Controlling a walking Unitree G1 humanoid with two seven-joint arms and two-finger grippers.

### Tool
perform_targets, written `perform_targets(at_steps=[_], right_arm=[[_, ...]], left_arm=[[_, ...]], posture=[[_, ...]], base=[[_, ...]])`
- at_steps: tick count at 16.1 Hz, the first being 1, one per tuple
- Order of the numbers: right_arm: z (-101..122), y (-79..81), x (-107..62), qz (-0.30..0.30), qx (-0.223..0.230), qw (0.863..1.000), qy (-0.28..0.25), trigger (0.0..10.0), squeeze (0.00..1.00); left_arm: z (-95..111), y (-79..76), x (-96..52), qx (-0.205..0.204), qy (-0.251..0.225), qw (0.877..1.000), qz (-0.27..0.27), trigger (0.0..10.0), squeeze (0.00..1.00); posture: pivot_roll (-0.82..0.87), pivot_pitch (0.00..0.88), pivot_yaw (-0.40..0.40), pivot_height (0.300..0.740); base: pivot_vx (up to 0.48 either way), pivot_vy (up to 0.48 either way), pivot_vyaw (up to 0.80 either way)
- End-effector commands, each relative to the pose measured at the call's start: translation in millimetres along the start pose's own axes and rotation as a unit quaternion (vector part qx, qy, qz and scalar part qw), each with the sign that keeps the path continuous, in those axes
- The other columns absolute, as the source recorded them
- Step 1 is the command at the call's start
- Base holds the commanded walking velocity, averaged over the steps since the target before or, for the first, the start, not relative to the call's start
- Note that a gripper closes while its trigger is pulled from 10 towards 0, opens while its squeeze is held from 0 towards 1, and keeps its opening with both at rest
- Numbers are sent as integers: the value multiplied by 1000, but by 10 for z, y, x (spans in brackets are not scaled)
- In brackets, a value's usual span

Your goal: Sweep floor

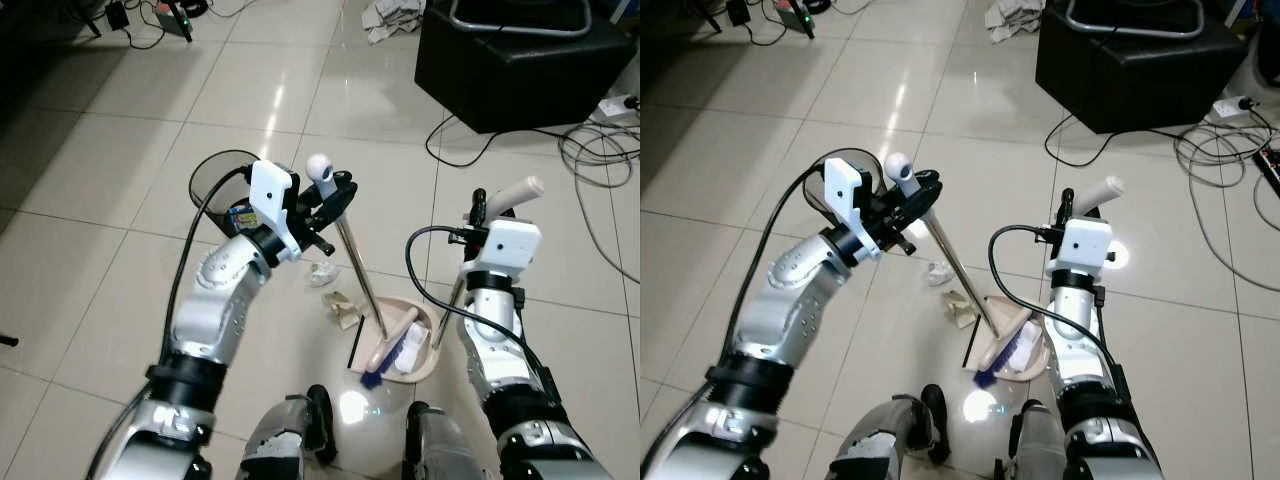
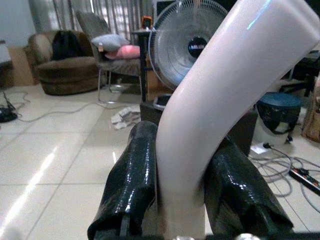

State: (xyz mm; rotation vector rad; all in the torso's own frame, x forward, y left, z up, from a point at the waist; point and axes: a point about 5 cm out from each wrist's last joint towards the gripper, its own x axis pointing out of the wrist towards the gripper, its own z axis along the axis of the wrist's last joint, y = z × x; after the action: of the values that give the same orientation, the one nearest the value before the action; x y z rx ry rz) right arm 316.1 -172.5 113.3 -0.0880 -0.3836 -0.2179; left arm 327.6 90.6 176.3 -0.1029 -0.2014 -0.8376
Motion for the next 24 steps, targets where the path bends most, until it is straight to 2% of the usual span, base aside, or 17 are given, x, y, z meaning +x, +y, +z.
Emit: perform_targets(at_steps=[1, 3, 4, 6, 9, 11, 14, 16, 19, 21, 23, 24], right_arm=[[64, 9, 1, 0, 17, 1000, -17, 10000, 0], [76, -22, 2, 0, 22, 1000, -18, 10000, 0], [95, -58, -8, -2, 31, 999, -22, 10000, 0], [112, -118, -29, -3, 40, 999, -25, 10000, 0], [134, -184, -65, -6, 51, 998, -29, 10000, 0], [129, -261, -91, -16, 69, 997, -24, 10000, 0], [140, -340, -120, -21, 81, 996, -23, 10000, 0], [174, -375, -141, -20, 87, 996, -24, 10000, 0], [337, -465, -157, -28, 106, 993, -41, 10000, 0], [430, -486, -176, -30, 115, 992, -51, 10000, 0], [600, -504, -172, -27, 125, 990, -64, 10000, 0], [753, -526, -117, -25, 130, 988, -77, 10000, 0]], left_arm=[[133, 74, -6, 26, -20, 999, -8, 10000, 0], [219, 165, -20, 38, -26, 999, -6, 10000, 0], [347, 283, -50, 52, -38, 998, 1, 10000, 0], [461, 420, -87, 70, -46, 996, 14, 10000, 0], [502, 572, -152, 88, -43, 994, 40, 10000, 0], [605, 731, -184, 97, -58, 991, 79, 10000, 0], [693, 875, -248, 117, -57, 986, 100, 10000, 0], [625, 918, -313, 130, -38, 985, 105, 10000, 0], [316, 973, -491, 144, 14, 979, 144, 10000, 0], [187, 983, -570, 139, 31, 975, 168, 10000, 0], [29, 972, -663, 133, 48, 971, 195, 10000, 0], [-71, 948, -752, 131, 56, 966, 217, 10000, 0]], posture=[[64, 181, 161, 740], [59, 174, 157, 740], [56, 159, 152, 740], [49, 145, 152, 740], [35, 131, 154, 740], [30, 124, 153, 740], [28, 117, 154, 740], [20, 109, 156, 740], [-17, 90, 153, 740], [-28, 84, 149, 740], [-51, 74, 141, 740], [-62, 66, 131, 740]], base=[[0, 0, 0], [0, 0, 0], [0, 0, 0], [0, 0, 0], [0, 0, 0], [0, 0, 0], [0, 0, 0], [0, 0, 0], [0, 0, 0], [0, 0, 0], [0, 0, 0], [0, 0, 0]])
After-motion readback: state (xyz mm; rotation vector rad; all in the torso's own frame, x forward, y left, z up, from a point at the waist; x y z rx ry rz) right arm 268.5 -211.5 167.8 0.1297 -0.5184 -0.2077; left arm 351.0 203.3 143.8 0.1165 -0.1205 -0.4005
